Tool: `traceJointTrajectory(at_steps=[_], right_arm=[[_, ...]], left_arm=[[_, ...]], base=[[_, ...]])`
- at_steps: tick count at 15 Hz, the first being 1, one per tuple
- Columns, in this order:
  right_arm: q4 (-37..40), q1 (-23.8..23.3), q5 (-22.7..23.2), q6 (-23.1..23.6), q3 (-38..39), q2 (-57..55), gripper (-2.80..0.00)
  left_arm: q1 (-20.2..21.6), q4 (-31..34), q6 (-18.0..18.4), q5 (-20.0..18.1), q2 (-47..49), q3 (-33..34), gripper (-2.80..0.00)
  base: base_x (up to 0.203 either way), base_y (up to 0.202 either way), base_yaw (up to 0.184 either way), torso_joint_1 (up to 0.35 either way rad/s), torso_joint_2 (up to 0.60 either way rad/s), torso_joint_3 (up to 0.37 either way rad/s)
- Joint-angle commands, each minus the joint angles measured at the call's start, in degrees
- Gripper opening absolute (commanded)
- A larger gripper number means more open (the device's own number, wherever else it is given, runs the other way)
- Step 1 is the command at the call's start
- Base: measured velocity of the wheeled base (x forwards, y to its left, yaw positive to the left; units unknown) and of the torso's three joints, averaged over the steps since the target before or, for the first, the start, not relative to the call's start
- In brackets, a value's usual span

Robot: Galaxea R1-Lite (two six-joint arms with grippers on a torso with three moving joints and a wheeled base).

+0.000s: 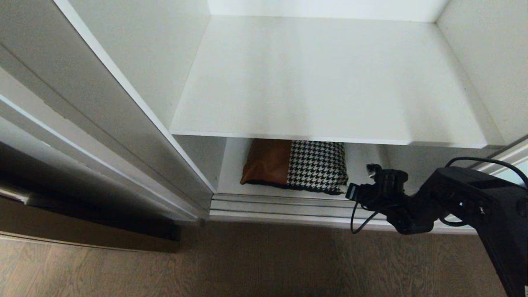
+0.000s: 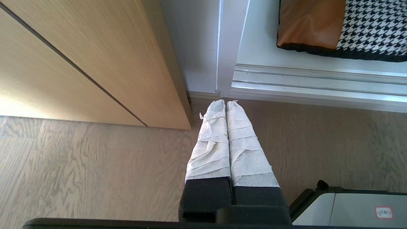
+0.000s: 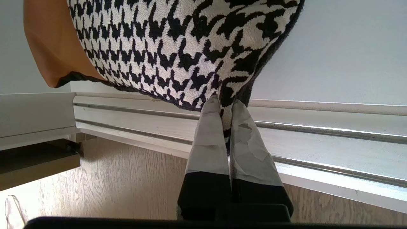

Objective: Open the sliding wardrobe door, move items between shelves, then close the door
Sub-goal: Place the pillow on the higher shelf

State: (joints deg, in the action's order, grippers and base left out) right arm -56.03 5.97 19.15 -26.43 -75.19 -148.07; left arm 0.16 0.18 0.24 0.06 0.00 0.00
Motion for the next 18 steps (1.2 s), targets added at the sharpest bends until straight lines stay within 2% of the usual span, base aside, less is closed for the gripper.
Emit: traceJointTrajectory(at_steps=[1,7,18], right_arm=[[-0.3,0.0,0.1,-0.1,0.9,0.1,-2.8],[-0.6,-0.1,3.0,0.6,11.1,4.5,-2.8],[-1.4,-1.4,3.0,3.8,24.8,11.5,-2.8]], left_arm=[[0.0,0.0,0.0,0.0,0.1,0.1,-2.8],[0.0,0.0,0.0,0.0,0.1,0.1,-2.8],[0.0,0.0,0.0,0.0,0.1,0.1,-2.8]], base=[[0.0,0.0,0.0,0.0,0.0,0.0],[0.0,0.0,0.0,0.0,0.0,0.0],[0.0,0.0,0.0,0.0,0.0,0.0]])
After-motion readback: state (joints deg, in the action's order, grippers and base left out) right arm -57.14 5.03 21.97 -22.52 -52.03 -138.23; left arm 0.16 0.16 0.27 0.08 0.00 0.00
